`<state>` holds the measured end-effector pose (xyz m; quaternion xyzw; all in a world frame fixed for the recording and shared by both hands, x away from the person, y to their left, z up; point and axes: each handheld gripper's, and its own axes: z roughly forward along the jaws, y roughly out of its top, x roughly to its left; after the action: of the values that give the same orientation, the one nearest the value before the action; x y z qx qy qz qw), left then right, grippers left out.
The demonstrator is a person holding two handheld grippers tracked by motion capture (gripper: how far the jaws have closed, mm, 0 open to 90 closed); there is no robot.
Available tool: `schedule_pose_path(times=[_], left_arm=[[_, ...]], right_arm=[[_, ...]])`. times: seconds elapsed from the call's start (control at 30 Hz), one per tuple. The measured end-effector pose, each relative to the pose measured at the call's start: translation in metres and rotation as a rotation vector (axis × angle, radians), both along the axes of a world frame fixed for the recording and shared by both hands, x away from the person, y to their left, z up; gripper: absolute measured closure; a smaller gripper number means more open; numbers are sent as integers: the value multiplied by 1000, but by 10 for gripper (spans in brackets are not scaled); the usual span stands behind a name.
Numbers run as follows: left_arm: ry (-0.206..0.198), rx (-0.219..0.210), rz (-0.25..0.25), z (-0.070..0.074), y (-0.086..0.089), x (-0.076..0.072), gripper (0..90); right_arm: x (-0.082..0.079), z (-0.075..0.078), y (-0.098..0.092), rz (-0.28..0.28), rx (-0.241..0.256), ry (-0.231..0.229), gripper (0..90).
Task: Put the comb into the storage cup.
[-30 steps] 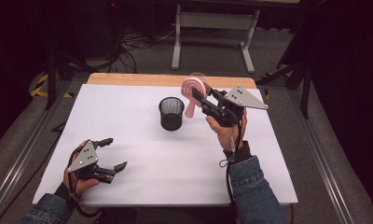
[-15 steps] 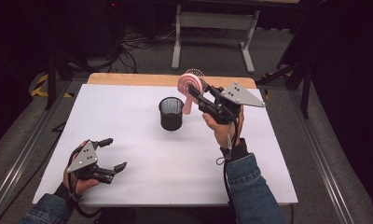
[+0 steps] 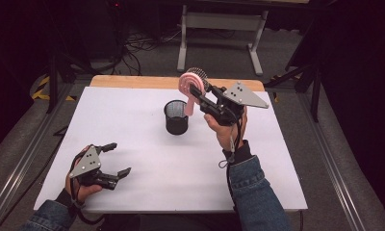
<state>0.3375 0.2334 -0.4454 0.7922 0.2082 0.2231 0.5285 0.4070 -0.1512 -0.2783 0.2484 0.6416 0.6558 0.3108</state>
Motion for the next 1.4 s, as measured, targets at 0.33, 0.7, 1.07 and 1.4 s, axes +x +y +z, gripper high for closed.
schedule_pose_path(times=[0.33, 0.7, 1.07, 1.4], left_arm=[[0, -3, -2, 0, 0, 0, 71], [7, -4, -7, 0, 1, 0, 72], [8, -5, -8, -1, 0, 0, 72], [7, -4, -7, -1, 1, -1, 72]], right_arm=[[5, 1, 8, 3, -11, -10, 646], [13, -3, 16, 10, 12, 7, 647], [21, -10, 20, 3, 14, 19, 647], [29, -20, 24, -4, 14, 44, 646]])
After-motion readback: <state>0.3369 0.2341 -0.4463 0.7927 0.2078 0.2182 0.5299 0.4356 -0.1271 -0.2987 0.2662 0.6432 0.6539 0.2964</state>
